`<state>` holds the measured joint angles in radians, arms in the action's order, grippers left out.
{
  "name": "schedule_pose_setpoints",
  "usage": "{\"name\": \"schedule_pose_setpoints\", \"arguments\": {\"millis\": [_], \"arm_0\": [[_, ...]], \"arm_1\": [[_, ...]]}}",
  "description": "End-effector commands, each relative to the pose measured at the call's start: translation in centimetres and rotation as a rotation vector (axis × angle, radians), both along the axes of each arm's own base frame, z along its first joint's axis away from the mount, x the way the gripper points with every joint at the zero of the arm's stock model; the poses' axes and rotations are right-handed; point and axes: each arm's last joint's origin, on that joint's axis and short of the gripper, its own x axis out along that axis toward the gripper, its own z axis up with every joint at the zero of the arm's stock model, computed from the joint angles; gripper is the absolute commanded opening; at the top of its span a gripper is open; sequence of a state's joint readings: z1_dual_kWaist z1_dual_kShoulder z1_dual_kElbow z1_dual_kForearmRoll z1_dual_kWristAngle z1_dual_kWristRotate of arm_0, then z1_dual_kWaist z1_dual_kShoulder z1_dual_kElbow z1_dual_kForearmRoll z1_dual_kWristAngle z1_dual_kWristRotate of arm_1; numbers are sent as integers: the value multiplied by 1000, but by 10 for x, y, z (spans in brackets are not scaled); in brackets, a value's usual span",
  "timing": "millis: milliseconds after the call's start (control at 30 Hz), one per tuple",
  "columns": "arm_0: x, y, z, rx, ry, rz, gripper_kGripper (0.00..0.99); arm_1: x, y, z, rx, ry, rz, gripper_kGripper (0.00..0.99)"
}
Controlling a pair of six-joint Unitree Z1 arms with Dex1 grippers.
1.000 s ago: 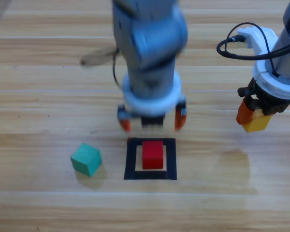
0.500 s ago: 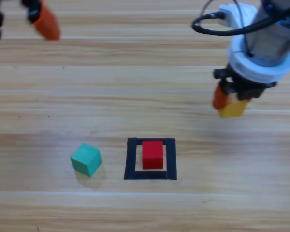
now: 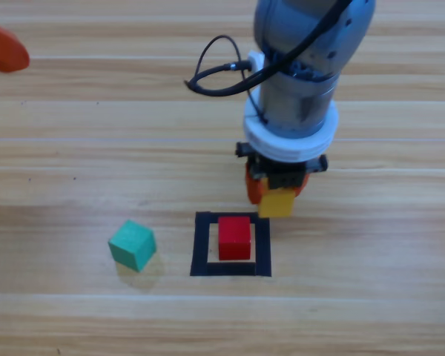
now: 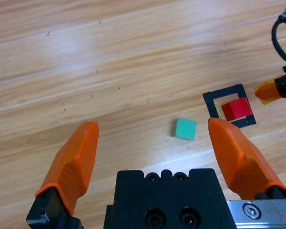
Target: Stack the blocks in the rectangular block: red at the bottom, yellow in the middle, green on top
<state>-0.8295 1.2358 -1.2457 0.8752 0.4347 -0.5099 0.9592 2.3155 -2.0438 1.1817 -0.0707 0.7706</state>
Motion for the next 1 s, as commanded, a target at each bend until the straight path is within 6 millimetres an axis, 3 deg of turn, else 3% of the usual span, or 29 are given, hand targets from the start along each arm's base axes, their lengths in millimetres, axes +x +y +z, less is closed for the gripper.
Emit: {"name": "schedule_pose_setpoints", "arguments": {"millis": [33,333,1000], "arm_0": [[-43,50,-14,-71,-128,-33,982],[-35,38,-24,-76,-42,-44,990],[-22,24,-44,-19,15,-46,990]], "arm_1": [[-19,36,-27,-46,20,15,0],[-13,58,-45,-73,41,-13,0],[-12,61,-54,-88,51,-34,0]]}}
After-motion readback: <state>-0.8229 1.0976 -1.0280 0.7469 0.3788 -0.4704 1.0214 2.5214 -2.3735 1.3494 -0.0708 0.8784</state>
